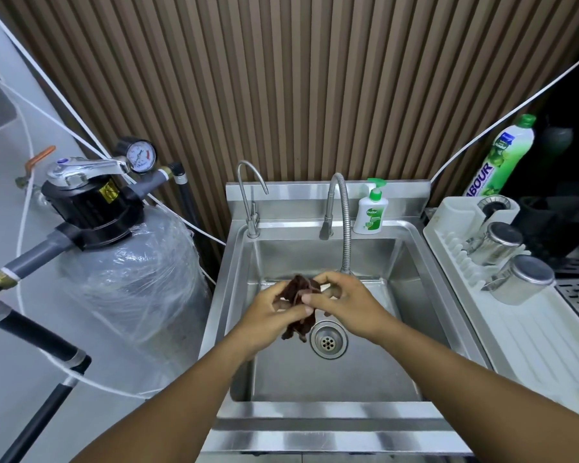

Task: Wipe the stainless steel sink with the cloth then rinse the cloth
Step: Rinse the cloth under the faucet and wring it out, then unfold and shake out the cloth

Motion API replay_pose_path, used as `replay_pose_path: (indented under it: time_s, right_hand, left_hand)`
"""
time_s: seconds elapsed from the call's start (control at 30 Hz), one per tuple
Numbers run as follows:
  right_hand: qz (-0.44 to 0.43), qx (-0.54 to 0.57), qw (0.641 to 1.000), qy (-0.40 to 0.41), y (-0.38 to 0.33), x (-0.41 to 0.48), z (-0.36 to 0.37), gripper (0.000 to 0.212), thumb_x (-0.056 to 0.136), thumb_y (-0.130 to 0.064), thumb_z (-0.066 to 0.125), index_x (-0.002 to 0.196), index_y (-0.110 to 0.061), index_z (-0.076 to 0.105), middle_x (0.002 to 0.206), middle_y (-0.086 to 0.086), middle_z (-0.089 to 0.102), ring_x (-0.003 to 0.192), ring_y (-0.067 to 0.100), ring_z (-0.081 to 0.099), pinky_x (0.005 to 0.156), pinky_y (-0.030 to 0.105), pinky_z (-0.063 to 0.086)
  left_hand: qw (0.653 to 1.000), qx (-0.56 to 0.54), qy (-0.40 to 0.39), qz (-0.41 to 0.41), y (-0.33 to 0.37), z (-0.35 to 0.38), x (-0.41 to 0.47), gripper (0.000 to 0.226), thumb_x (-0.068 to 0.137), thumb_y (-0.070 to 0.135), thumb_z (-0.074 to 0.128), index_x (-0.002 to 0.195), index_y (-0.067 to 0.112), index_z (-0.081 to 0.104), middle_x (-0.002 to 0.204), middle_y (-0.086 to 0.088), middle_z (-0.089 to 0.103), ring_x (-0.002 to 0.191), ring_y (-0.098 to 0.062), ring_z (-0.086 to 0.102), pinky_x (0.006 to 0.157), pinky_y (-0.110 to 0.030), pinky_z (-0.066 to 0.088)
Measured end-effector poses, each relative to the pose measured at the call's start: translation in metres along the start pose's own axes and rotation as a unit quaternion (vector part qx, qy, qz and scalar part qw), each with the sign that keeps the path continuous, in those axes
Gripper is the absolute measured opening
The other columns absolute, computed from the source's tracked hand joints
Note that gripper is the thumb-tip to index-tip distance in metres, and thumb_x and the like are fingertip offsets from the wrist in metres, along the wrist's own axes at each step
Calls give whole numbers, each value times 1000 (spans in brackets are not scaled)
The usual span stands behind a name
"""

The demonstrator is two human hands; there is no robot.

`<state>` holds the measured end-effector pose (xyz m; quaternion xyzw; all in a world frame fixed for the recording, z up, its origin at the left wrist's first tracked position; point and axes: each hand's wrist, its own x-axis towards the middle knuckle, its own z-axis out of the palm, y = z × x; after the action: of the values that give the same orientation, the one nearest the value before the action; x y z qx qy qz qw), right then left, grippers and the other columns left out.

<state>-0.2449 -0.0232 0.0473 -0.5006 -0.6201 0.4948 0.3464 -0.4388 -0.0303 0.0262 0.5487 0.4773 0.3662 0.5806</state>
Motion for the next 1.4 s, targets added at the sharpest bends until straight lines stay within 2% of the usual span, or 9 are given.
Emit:
replay_pose_path:
  time_s: [0.17, 0.3, 0.5, 0.6, 0.77, 0.87, 1.03, 1.23, 1.4]
  right_hand:
    - [14, 84, 996, -24, -28, 8, -4, 12, 95, -15, 70, 102, -6, 66, 89, 8, 77, 84, 17, 73, 80, 33, 59]
    - [30, 153, 988, 3, -50, 13, -9, 27, 98, 5, 55, 120, -9, 64, 84, 10, 74, 63, 14, 70, 53, 17, 50]
    - [47, 196, 979, 38, -71, 23, -18, 29, 99, -1, 53, 116, -19, 69, 90, 15, 71, 67, 18, 66, 55, 25, 49]
    - [15, 221, 974, 47, -81, 27, -26, 30, 94, 1, 63, 117, -17, 69, 96, 26, 73, 79, 25, 69, 74, 32, 57]
    - [-11, 241, 967, 77, -96, 36, -44, 38, 82, 3, 68, 113, -17, 70, 84, 12, 74, 77, 27, 66, 73, 36, 50]
    - [-15, 219, 973, 66, -99, 40, -48, 42, 69, -6, 62, 107, -19, 73, 81, 13, 70, 80, 29, 60, 78, 43, 40]
    - [-9, 104, 993, -46, -117, 32, -48, 35, 94, -46, 62, 103, -16, 78, 96, 7, 77, 88, 17, 70, 80, 30, 52]
    - [-24, 94, 995, -37, -127, 38, -57, 15, 89, -5, 74, 93, -9, 61, 83, 10, 74, 75, 23, 68, 73, 32, 53]
    - [-40, 104, 993, -25, -132, 44, -64, 35, 83, 4, 74, 77, -19, 48, 62, 0, 61, 57, 16, 58, 58, 33, 41]
  left_hand:
    - [996, -75, 48, 14, 20, -9, 5, 49, 76, 36, 86, 104, 1, 68, 97, -18, 76, 92, -31, 73, 87, -41, 56]
    - [995, -66, 69, 39, 40, -16, 13, 37, 84, 33, 79, 88, -1, 64, 83, -12, 73, 80, -24, 69, 74, -31, 56]
    - [986, -15, 136, 96, 80, -15, 20, 36, 96, 35, 66, 95, -1, 69, 79, -10, 72, 73, -19, 65, 70, -37, 51]
    - [981, -9, 159, 112, 100, -18, 22, 28, 97, 30, 65, 98, 4, 73, 86, -13, 76, 76, -17, 70, 70, -32, 56]
    - [991, -61, 80, 91, 121, -32, 27, 43, 88, 36, 73, 100, -5, 71, 93, -19, 71, 86, -24, 64, 85, -39, 47]
    - [995, -17, 36, 87, 135, -36, 28, 33, 88, 40, 71, 91, 8, 74, 86, -7, 72, 82, -15, 65, 80, -32, 48]
    - [989, 84, 34, 119, 157, -31, 28, 26, 95, 36, 68, 96, 10, 71, 89, -9, 75, 84, -16, 70, 82, -35, 55]
    - [993, 38, 11, 110, 163, -43, 31, 14, 82, 12, 81, 92, 17, 73, 95, -10, 75, 92, -21, 71, 90, -42, 57]
    - [995, 27, -48, 80, 168, -55, 31, 31, 83, -1, 77, 111, 10, 73, 113, -18, 74, 108, -28, 70, 95, -40, 54]
